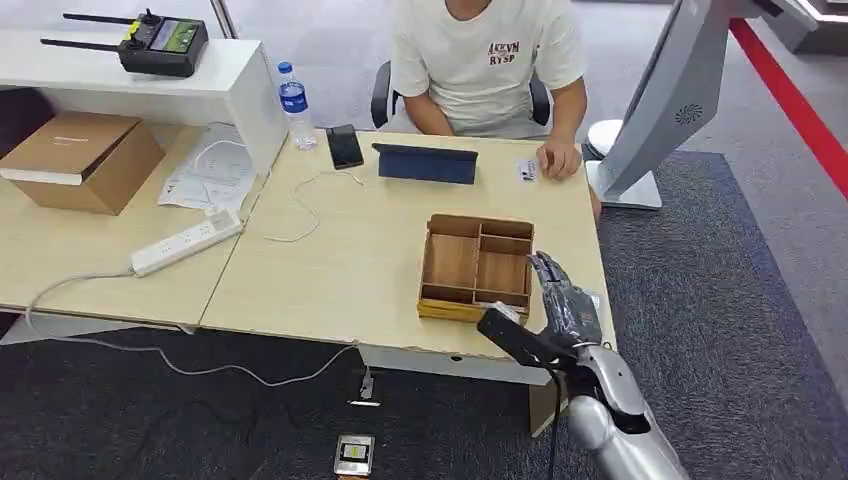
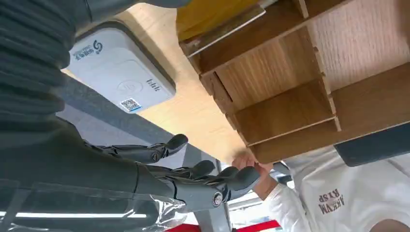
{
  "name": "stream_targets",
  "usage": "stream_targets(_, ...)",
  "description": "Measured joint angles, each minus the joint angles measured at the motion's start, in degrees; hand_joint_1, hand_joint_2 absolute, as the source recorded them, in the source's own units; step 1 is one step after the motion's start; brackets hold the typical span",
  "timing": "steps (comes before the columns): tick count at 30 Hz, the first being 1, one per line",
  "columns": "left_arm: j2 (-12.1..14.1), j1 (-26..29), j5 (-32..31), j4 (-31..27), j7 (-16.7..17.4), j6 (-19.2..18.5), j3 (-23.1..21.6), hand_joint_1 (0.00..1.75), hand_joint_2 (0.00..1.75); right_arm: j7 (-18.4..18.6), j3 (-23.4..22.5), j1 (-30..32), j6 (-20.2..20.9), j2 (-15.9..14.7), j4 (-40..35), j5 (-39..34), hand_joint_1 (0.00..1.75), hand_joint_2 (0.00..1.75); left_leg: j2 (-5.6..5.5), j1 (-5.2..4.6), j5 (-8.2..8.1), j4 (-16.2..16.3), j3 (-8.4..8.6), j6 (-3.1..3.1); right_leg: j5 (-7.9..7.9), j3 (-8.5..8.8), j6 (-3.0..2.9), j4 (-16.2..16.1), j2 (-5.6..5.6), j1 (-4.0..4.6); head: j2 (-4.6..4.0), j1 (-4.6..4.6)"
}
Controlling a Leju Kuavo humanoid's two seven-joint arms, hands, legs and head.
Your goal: Pass the card to the sensor for recognition and then transmit it.
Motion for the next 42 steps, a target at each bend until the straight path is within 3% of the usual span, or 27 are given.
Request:
stream_targets(12, 0.0, -0.1, -1.3, 0.0, 0.1, 0.0, 0.0, 0.00, 1.75, -1.8, 0.4, -2.3, -6.5, 2.2, 9.6, 2.9, 0.00, 1.75, 0.01, 0.00, 0.00, 0.0, -0.01, 0.00, 0.00, 0.00, 0.00, 0.0, 0.00, 0.00, 0.00, 0.00)
stream_targets(26, 0.0, -0.1, -1.9, 0.0, 0.4, -0.1, 0.0, 0.00, 1.75, -2.0, 0.3, -3.2, -6.7, 2.7, 14.3, 2.4, 0.00, 1.75, 0.01, 0.00, 0.00, 0.0, -0.01, 0.00, 0.00, -0.01, 0.00, 0.0, 0.00, 0.00, 0.00, 0.02)
stream_targets(42, -0.1, -0.1, -2.4, 0.0, -0.4, 0.0, 0.0, 0.00, 1.75, -3.1, 0.2, -3.7, -5.4, 3.3, 13.7, 0.8, 0.00, 1.75, 0.01, 0.00, 0.00, 0.0, 0.00, 0.00, 0.01, 0.00, -0.01, 0.0, 0.00, 0.00, -0.02, 0.00)
